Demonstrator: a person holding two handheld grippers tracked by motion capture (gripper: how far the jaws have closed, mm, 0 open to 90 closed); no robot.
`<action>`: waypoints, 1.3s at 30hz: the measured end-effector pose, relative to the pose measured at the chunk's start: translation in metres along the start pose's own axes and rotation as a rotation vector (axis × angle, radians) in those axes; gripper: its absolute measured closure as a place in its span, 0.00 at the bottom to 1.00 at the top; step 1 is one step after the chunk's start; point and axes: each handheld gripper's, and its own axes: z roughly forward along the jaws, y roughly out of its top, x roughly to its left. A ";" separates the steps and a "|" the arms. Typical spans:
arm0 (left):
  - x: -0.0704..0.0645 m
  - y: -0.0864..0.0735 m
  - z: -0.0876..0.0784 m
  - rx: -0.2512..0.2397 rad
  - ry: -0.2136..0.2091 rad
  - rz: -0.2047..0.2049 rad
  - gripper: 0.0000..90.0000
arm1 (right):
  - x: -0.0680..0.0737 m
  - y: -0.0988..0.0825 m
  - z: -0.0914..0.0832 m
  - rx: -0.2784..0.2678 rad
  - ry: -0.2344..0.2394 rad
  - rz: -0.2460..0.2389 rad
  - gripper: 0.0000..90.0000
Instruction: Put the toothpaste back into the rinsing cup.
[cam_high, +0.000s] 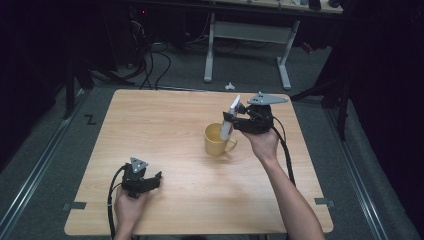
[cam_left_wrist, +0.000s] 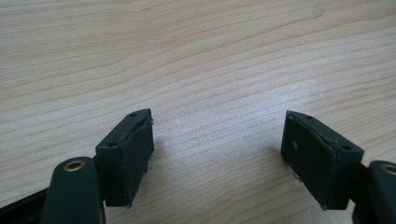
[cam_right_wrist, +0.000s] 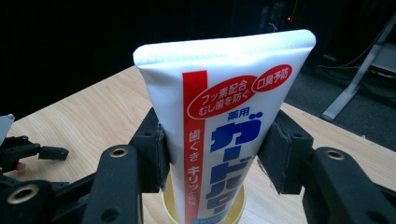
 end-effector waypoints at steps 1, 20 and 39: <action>0.000 0.000 0.000 0.000 0.000 0.000 0.29 | 0.001 0.000 0.001 0.001 0.000 0.000 0.54; 0.000 0.000 0.000 0.001 -0.001 -0.001 0.29 | 0.004 -0.001 0.015 0.025 -0.009 -0.005 0.53; 0.000 0.000 0.000 -0.001 0.001 0.000 0.29 | 0.008 -0.005 0.030 0.057 -0.026 -0.024 0.53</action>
